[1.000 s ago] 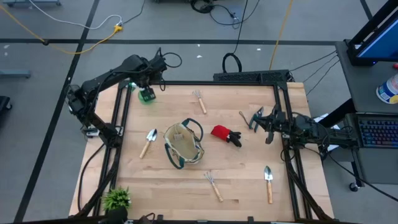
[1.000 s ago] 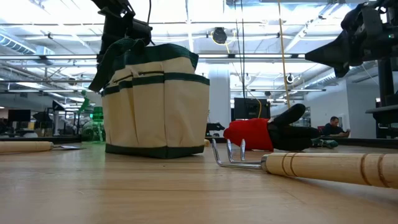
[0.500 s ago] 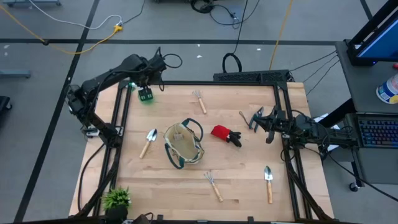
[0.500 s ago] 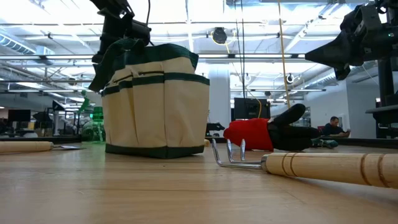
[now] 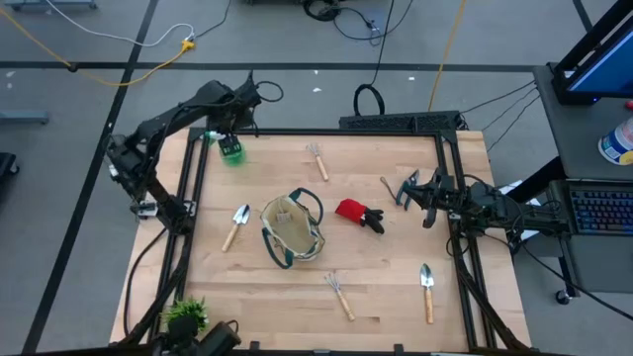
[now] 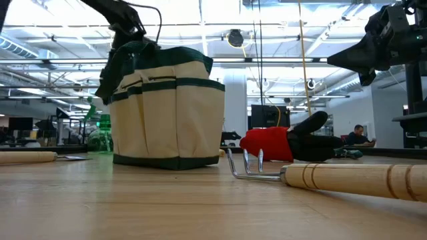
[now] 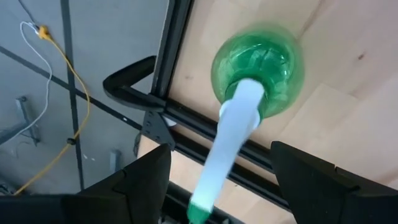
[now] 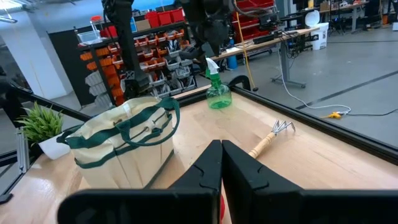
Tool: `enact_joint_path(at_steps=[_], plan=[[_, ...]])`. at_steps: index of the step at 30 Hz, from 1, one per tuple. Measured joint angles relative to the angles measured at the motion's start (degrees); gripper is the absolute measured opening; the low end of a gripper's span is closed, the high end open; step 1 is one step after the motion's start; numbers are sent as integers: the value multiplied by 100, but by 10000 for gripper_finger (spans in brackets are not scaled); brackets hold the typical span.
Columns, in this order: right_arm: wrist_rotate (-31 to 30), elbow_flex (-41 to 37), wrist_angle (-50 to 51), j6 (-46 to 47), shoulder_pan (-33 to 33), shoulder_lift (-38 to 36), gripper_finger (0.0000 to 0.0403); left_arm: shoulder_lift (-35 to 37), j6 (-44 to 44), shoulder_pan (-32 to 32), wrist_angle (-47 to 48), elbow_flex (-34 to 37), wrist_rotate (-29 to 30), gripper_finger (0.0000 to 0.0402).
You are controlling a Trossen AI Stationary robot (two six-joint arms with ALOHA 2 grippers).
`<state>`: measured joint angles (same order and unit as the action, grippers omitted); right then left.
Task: Pick & Place Garden tools in Gardening bag
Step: Put the spray bottle into the gardening bag
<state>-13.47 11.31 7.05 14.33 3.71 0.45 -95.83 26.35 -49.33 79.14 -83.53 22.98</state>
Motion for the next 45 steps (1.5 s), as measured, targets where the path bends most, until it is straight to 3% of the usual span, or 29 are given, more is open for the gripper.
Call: enact_joint_path(at_steps=[4, 23, 38, 45], plan=[[0, 0, 0, 0, 1, 0, 2, -236, 44, -29, -29, 0, 231, 283], [0, 0, 0, -2, 1, -2, 2, -428, 52, -268, 110, 2, 78, 274], [0, 2, -2, -2, 2, 0, 2, -419, 183, -267, 42, -4, -56, 96], [0, 0, -1, -2, 2, 0, 2, -409, 101, -247, 130, -9, -20, 55]])
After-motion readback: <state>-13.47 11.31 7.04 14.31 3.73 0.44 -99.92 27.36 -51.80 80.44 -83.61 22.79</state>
